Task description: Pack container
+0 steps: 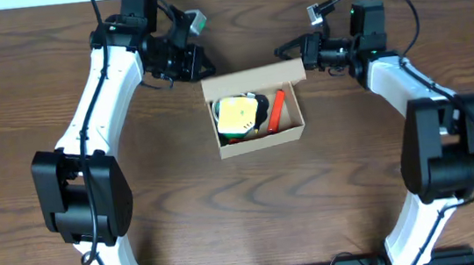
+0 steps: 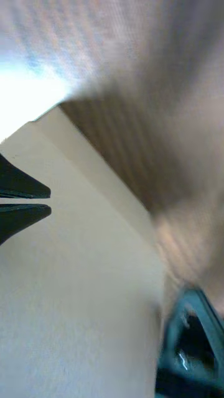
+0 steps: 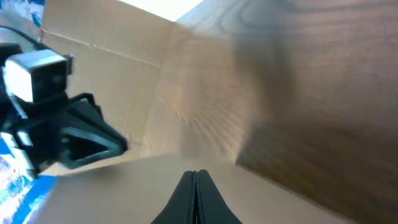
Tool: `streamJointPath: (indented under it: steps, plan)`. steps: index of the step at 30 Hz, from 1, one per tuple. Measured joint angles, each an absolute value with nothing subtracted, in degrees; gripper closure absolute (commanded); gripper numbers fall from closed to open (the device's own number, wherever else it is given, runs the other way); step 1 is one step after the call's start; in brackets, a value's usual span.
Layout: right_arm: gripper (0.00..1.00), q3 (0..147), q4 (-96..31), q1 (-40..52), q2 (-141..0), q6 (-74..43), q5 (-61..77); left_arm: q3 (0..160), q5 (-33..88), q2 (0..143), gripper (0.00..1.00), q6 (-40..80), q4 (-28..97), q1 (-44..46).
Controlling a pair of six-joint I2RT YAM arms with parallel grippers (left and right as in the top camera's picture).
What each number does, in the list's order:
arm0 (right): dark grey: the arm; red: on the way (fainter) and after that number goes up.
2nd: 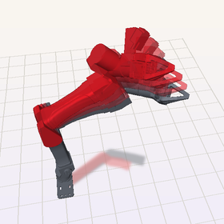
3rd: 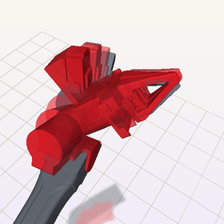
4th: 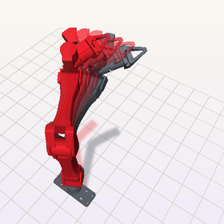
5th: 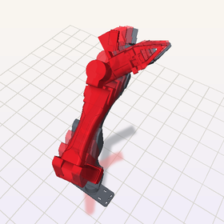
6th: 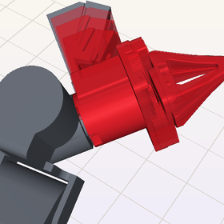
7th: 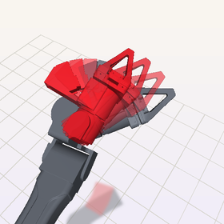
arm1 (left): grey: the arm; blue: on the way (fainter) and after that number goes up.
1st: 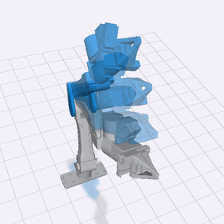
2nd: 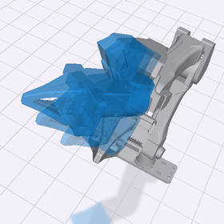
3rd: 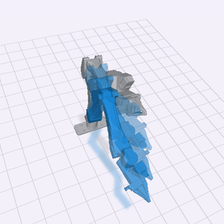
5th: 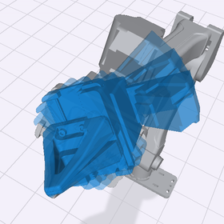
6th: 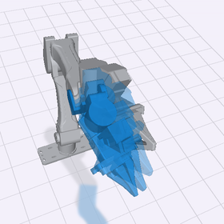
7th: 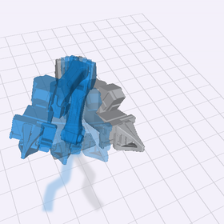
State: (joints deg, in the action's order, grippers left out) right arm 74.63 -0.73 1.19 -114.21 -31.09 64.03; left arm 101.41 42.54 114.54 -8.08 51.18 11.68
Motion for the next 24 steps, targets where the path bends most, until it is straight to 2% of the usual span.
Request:
streamJointPath:
  steps: [9, 14, 18, 24]
  plan:
    - [0.99, 74.96, -28.1, 1.3, -100.66, -16.36, 55.09, 101.41, 33.54, 105.65, 0.94, -13.54, 64.16, 13.89]
    - [0.99, 75.16, -40.71, 3.03, -94.24, -8.16, 46.04, 101.41, 31.03, 101.58, 0.94, -14.92, 66.59, 17.32]
    - [0.99, 75.05, -45.91, 5.61, -93.6, -3.79, 41.17, 99.77, 30.11, 101.6, 0.94, -15.22, 65.47, 20.53]
    - [0.99, 71.75, -45.98, 9.19, -93.62, -0.95, 35.64, 91.05, 28.23, 101.97, 0.94, -14.02, 60.53, 24.64]
